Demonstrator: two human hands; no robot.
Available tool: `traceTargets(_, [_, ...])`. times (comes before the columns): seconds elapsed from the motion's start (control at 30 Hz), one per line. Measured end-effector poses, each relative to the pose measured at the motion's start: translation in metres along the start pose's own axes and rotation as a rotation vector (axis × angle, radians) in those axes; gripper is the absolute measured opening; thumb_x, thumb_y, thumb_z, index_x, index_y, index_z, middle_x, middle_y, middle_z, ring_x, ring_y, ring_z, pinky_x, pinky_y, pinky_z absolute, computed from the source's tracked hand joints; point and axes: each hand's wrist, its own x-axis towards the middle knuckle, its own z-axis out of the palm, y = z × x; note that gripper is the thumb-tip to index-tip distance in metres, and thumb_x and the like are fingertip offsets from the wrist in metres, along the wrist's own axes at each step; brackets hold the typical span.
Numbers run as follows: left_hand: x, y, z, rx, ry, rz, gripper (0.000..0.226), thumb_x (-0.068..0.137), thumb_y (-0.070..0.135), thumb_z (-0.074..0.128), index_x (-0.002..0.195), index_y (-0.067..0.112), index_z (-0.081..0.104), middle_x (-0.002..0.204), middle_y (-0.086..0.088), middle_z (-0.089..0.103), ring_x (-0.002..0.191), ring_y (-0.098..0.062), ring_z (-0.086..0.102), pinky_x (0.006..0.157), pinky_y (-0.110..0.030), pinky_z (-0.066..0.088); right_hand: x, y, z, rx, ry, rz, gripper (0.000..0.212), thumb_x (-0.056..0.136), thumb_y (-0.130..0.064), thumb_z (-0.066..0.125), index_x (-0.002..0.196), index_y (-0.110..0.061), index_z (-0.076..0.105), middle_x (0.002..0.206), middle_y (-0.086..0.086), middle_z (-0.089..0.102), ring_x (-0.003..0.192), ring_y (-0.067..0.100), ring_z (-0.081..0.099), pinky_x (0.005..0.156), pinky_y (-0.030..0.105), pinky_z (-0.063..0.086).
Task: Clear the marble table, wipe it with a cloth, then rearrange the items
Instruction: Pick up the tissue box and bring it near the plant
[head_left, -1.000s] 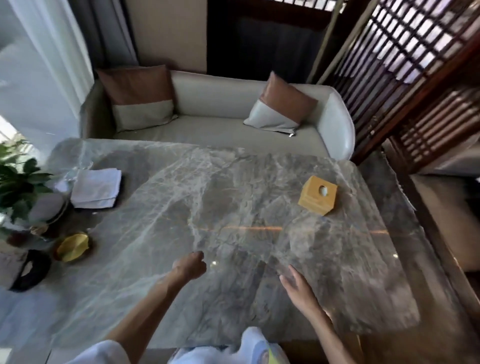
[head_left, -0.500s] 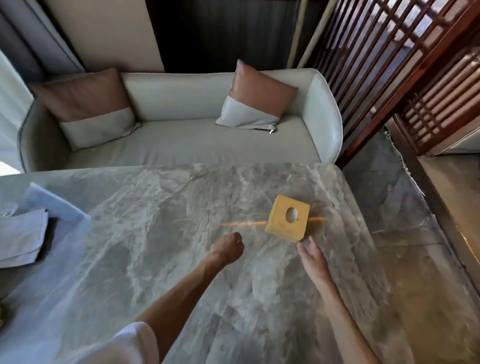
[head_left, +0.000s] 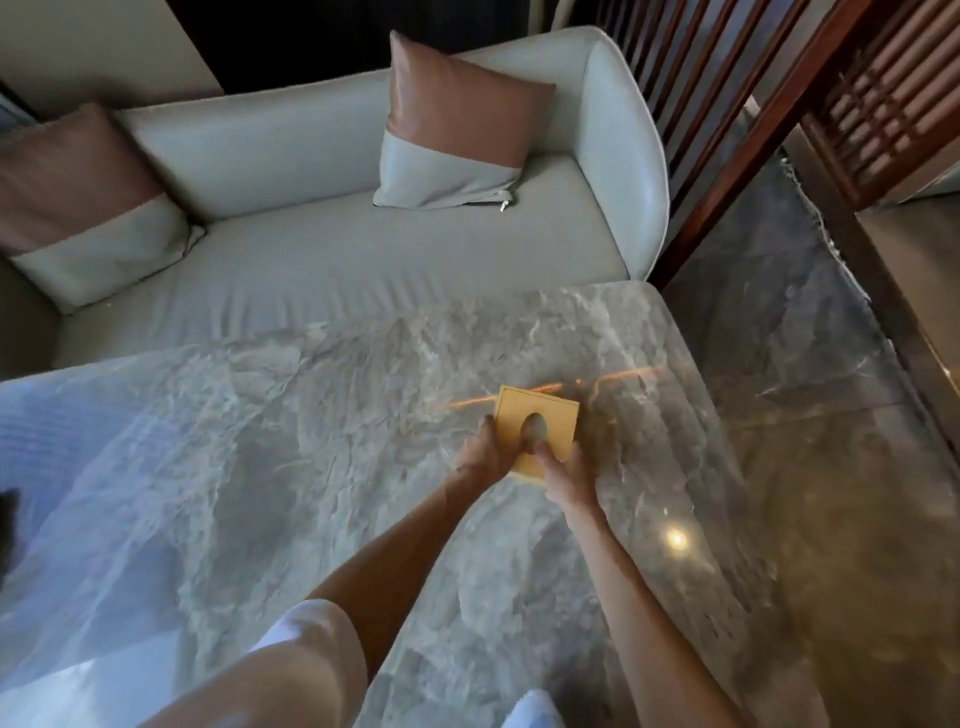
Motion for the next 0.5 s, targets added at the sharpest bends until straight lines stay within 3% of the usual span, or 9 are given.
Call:
traceTargets(0.13, [-0.029,0.009,-0.016,-0.053,0.033,-0.046,0.080,0.069,0.064,0.056,0.127,0.009,0.045,0.118,-0.016,0.063,0.105,-0.036,0.062,0.089,-0.048,0.053,-0.011,0.000,0.003,-0.026,-0.022,0.045,0.022,0.064,-0.043,0.064,0.081,-0.030,0.061,0.089,-0.006,0.069,0.093,0.026,0.067,0.083,0.054,0.058])
traceTargets(0.23, [-0.055,-0.022,-0.024,-0.103,0.074,-0.062,0.070,0.073,0.052,0.066,0.122,0.005,0.048,0.117,-0.015,0.063,0.105,-0.035,0.062,0.087,-0.043,0.053,-0.043,0.005,0.020,-0.078,-0.040,0.047,0.031,0.059,-0.047,0.063,0.083,-0.027,0.060,0.091,-0.002,0.069,0.088,0.024,0.067,0.080,0.051,0.059])
traceTargets(0.33, [-0.103,-0.069,-0.037,-0.194,0.101,-0.088,0.074,0.060,0.061,0.064,0.108,0.005,0.053,0.105,-0.013,0.067,0.097,-0.032,0.065,0.074,-0.038,0.050,-0.099,0.010,0.048,-0.156,-0.067,-0.002,0.024,0.071,-0.041,0.065,0.089,-0.024,0.060,0.092,0.000,0.069,0.088,0.025,0.067,0.081,0.044,0.057])
traceTargets(0.4, [-0.130,-0.112,-0.045,-0.231,0.143,-0.115,0.082,0.055,0.070,0.059,0.105,0.006,0.054,0.102,-0.013,0.068,0.095,-0.032,0.065,0.073,-0.038,0.050,-0.139,0.016,0.072,-0.195,-0.114,-0.003,0.023,0.078,-0.038,0.065,0.095,-0.023,0.060,0.092,-0.001,0.069,0.088,0.024,0.066,0.079,0.037,0.055])
traceTargets(0.5, [-0.188,-0.166,-0.067,-0.299,0.184,-0.140,0.083,0.060,0.069,0.059,0.111,0.005,0.054,0.104,-0.013,0.068,0.101,-0.033,0.065,0.076,-0.038,0.050,-0.192,0.038,0.117,-0.203,-0.191,0.022,0.035,0.070,-0.049,0.065,0.095,-0.025,0.061,0.093,-0.003,0.071,0.088,0.023,0.069,0.081,0.043,0.058])
